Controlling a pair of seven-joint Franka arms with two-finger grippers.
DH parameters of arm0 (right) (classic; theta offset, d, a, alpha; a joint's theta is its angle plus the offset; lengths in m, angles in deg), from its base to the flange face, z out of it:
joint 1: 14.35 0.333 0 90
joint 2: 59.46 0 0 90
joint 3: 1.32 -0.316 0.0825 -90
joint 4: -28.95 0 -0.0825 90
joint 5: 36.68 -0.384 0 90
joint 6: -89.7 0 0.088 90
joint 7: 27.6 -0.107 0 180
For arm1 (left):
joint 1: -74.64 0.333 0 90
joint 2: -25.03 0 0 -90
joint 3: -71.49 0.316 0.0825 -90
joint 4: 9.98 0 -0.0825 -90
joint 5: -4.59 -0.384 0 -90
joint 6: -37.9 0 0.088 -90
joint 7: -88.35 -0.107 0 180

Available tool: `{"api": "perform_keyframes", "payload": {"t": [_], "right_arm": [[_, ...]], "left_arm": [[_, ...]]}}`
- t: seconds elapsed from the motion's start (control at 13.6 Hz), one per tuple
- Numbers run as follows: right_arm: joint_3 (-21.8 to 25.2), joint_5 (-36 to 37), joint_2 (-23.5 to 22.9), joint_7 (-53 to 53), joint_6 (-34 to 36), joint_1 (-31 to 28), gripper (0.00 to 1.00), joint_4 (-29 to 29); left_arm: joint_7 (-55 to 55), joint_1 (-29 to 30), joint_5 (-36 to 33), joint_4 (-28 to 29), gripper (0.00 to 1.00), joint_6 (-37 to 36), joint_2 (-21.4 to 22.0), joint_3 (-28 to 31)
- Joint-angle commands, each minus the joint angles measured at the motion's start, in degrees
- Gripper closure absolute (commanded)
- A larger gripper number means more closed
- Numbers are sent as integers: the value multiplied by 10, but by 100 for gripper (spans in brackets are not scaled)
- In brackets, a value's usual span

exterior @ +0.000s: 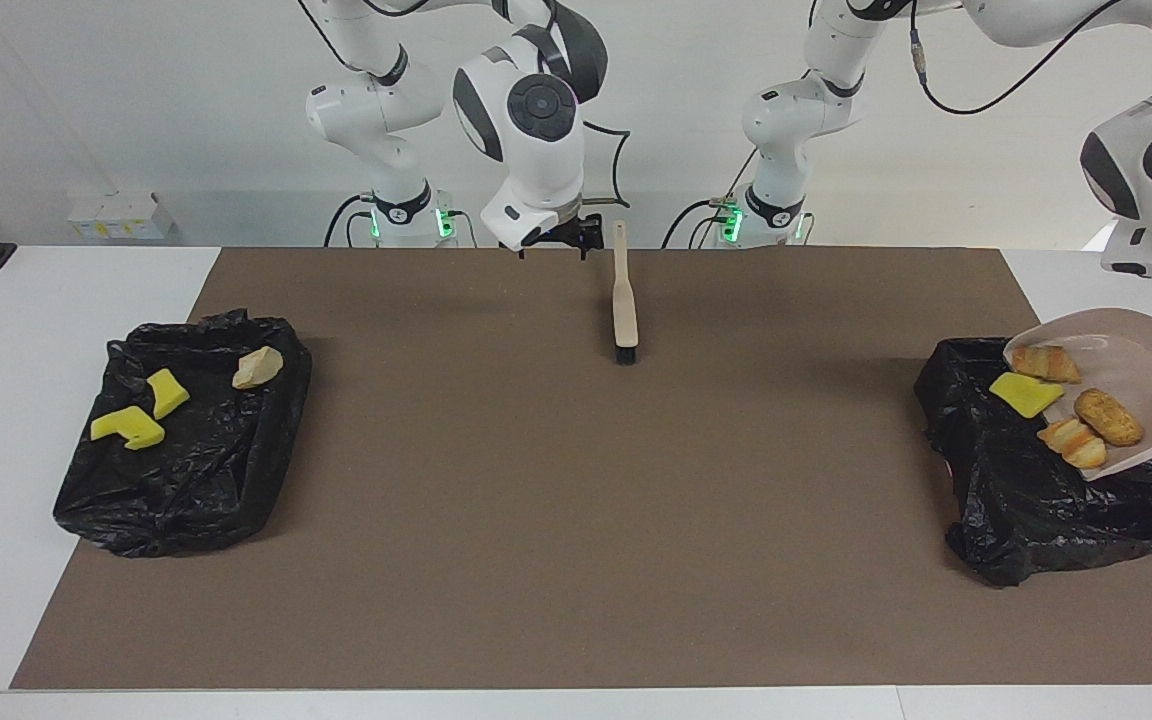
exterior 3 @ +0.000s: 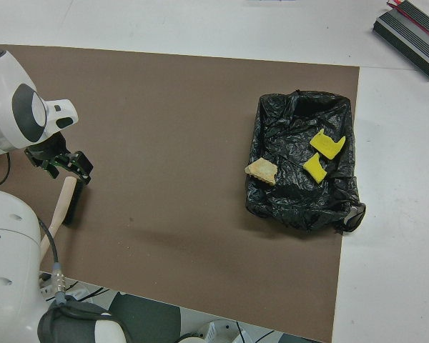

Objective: Sweep and dump trash in bin
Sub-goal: 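Tip the dustpan over the bin with the left gripper while the right gripper withdraws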

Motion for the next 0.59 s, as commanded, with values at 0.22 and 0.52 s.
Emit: {"api": "perform_keyframes", "payload": {"t": [0.22,0.52], "right_arm": [[-7,46,-2,172,55,-115,0,89],[-5,127,4,294,79,-178,0,102]], "left_arm": [[32,-50,-113,-12,100,-95,-11,7],[27,-70,-133,-15,100,-151,15,4]]}}
